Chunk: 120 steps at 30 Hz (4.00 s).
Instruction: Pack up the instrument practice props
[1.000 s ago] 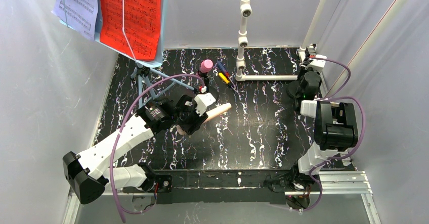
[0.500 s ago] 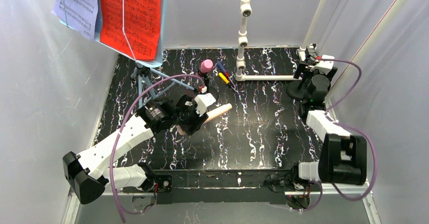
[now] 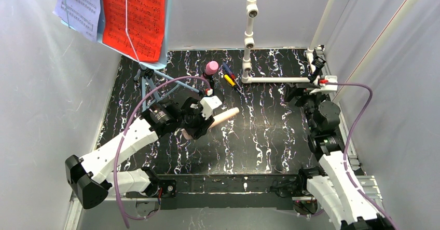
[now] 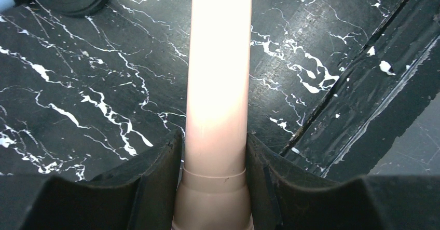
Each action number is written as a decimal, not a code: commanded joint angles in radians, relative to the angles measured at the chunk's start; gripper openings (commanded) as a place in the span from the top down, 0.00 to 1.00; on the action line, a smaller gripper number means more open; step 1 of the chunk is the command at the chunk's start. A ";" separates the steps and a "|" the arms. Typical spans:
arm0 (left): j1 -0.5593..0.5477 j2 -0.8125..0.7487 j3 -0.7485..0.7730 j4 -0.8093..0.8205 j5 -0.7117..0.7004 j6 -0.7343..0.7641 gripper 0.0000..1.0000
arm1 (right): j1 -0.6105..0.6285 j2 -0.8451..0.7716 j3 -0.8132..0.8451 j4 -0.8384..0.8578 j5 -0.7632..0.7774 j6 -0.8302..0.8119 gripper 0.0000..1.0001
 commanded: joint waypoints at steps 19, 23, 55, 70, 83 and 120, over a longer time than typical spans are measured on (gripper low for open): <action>0.002 0.053 -0.046 0.199 0.113 -0.202 1.00 | 0.452 -0.018 -0.318 0.315 -0.158 0.724 0.02; 0.002 0.047 -0.069 0.251 0.145 -0.237 1.00 | 0.658 0.094 -0.330 0.458 0.061 0.772 0.02; 0.002 0.015 -0.067 0.239 0.055 -0.227 0.64 | 0.821 0.426 -0.303 0.825 0.388 0.984 0.99; 0.004 0.041 -0.056 0.220 0.033 -0.222 1.00 | 0.787 0.381 -0.153 0.462 0.206 0.696 0.46; 0.043 -0.066 -0.051 0.149 -0.306 -0.248 0.47 | 0.787 0.444 0.087 -0.196 -0.193 0.044 0.02; 0.278 -0.439 -0.168 0.285 -0.437 -0.315 0.30 | 1.081 1.242 0.806 -0.811 -0.004 -0.880 0.37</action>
